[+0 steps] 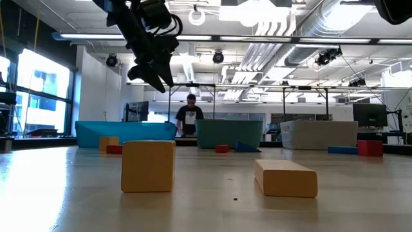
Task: Sort & place blocks by color
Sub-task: Put the yellow block into the green bin
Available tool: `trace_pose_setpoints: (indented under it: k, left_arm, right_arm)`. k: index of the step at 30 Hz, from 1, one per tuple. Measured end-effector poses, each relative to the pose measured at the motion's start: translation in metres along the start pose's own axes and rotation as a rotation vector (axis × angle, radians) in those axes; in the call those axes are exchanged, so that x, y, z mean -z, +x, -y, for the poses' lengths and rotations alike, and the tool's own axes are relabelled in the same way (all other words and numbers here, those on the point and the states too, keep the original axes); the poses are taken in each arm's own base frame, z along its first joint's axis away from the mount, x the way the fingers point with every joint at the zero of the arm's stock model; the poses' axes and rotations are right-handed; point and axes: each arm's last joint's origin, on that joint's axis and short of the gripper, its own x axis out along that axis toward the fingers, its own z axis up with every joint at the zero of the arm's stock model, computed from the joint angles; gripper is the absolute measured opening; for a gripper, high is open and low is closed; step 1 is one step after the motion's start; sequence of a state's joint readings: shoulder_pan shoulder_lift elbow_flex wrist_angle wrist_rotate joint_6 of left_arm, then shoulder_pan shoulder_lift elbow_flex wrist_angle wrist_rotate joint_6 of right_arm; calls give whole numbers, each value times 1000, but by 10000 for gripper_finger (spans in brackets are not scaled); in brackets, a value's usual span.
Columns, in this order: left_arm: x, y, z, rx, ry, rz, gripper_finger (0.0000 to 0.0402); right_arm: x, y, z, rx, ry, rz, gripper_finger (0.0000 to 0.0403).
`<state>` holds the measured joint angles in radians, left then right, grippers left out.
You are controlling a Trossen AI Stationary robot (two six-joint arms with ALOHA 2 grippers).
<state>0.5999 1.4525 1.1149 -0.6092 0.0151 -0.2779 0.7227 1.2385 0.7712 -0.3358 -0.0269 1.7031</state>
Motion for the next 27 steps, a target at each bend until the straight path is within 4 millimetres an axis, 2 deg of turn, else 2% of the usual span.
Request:
trace_pose_setpoints:
  k: [6,11,18,22,27]
  left_arm:
    - [0,0,0,0,0,0,195]
    - [0,0,0,0,0,0,195]
    - [0,0,0,0,0,0,195]
    - [0,0,0,-1,0,0,195]
    - [0,0,0,-1,0,0,195]
  right_arm:
    - [0,0,3,31,-112,1,174]
    - [-10,-1,10,109,-216,51,174]
    - [-12,-2,20,218,-200,26,174]
    - [-12,6,19,217,-194,-9,174]
    - [-8,27,10,124,-183,-123,174]
